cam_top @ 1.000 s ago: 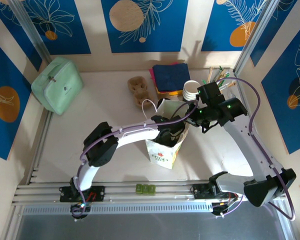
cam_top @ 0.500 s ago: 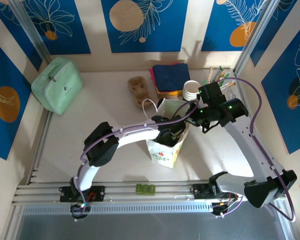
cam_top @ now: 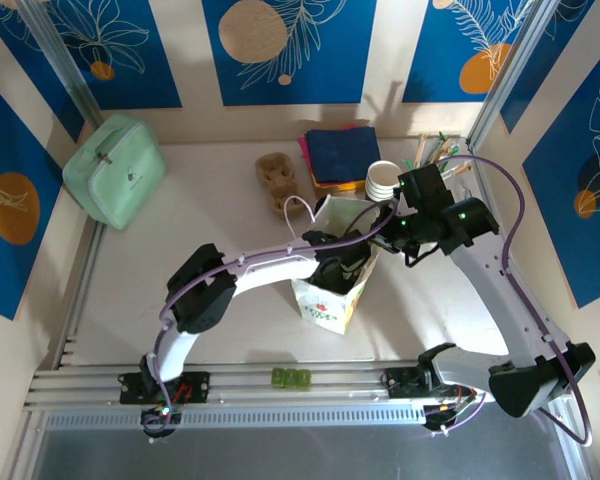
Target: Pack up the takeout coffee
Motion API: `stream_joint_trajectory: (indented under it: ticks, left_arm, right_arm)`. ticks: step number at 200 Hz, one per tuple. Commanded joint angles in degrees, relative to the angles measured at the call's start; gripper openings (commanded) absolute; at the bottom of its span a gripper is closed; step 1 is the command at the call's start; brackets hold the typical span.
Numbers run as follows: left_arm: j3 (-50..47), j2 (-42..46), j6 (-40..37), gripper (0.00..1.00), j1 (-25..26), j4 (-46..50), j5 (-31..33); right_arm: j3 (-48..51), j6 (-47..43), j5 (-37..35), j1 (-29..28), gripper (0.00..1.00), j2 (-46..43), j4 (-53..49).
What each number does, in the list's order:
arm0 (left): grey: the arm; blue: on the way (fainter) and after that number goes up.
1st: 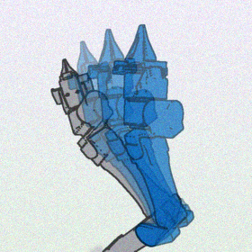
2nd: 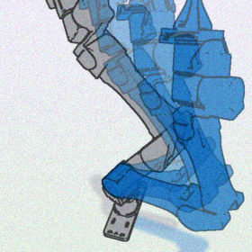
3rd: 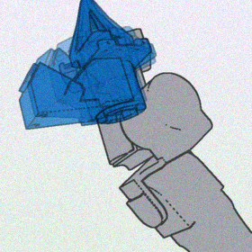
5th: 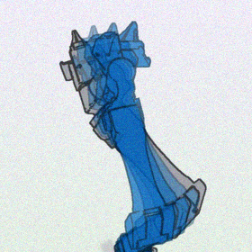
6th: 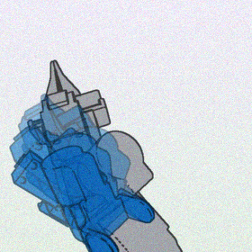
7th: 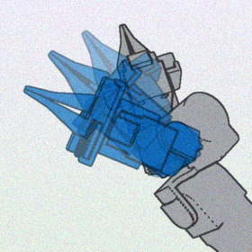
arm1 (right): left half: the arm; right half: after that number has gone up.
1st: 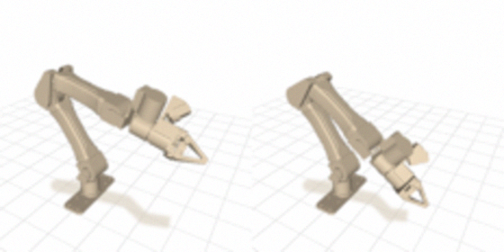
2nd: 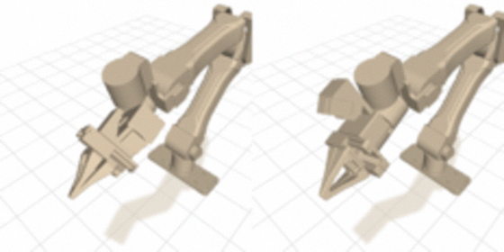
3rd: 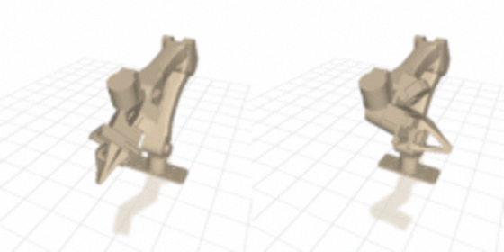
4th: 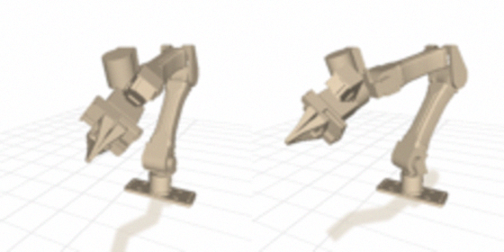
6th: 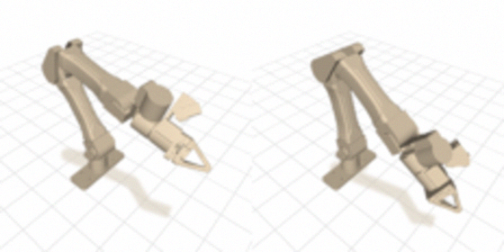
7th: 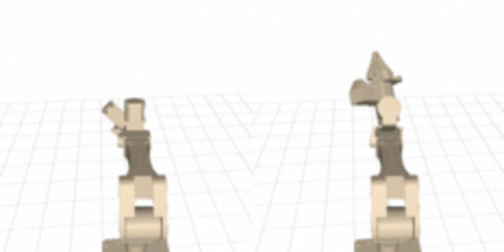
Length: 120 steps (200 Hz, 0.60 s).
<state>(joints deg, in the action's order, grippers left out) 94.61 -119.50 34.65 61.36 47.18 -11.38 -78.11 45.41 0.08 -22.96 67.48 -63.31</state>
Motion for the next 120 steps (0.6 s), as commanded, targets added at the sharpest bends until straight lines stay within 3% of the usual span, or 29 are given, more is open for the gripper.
stream_joint_trajectory:
  ticks: [1, 120]
  left_arm:
    - [-0.5, 2.9, 1.4, 0.0, 0.7, 4.4, 1.8]
    - [-1.1, 12.9, 3.6, 0.0, 0.6, 6.9, 5.6]
  right_arm:
    - [-2.0, 0.1, 9.4, -2.1, 0.0, -2.8, 5.6]
    - [0.0, -1.0, 3.9, -1.7, 0.0, -2.2, 3.5]
